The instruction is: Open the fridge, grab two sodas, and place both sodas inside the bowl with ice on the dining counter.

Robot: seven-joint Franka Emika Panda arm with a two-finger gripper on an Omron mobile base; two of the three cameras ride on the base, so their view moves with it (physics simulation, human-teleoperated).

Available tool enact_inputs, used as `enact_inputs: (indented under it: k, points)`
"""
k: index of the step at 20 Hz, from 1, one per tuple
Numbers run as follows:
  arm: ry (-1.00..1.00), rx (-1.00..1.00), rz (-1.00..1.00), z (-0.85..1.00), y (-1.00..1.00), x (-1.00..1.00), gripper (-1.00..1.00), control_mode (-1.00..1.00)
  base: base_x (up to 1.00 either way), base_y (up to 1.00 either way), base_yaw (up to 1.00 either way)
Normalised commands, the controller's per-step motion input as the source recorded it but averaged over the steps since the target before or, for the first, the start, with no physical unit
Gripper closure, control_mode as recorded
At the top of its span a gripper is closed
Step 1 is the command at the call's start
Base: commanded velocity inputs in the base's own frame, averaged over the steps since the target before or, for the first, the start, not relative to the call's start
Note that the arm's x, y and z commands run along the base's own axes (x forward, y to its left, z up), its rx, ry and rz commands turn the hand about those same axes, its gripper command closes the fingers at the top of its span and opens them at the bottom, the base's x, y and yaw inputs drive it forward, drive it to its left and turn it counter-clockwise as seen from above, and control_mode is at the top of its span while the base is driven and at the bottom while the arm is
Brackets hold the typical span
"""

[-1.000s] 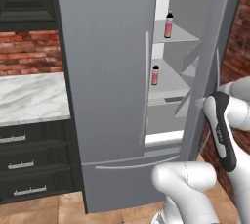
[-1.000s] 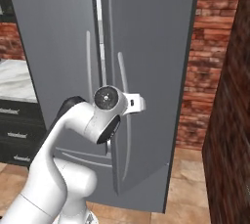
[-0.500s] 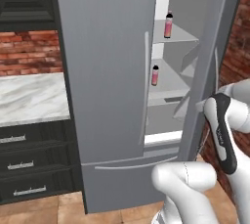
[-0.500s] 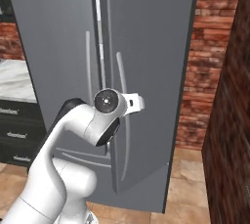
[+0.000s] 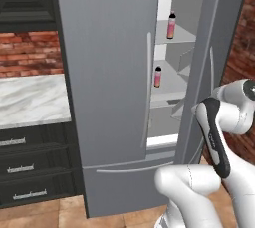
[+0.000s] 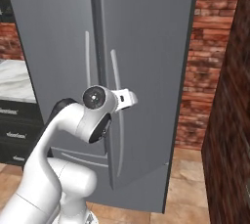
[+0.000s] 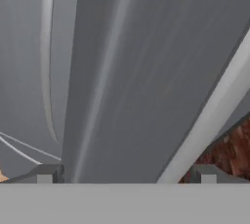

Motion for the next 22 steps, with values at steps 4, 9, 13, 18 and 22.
enact_inputs:
  k: [4,9,13,18,22]
  points:
    - [0.01,-0.02,0.00,0.35,0.22,-0.42,-1.00,-1.00,0.00,0.00,0.00]
    - [0.01,0.00,0.00,0.35,0.07,-0.17,-1.00,-1.00,0.00,0.00,0.00]
    - [0.01,0.00,-0.03,0.12,-0.11,0.00,-1.00,-1.00,0.00,0.00,0.00]
    - [-0.01,0.00,-0.04,-0.01,0.00,0.00,-1.00,-1.00,0.00,0.00,0.00]
    - [0.00,0.00,-0.02,0.00,-0.02,-0.05,-1.00,-1.00,0.00,0.00,0.00]
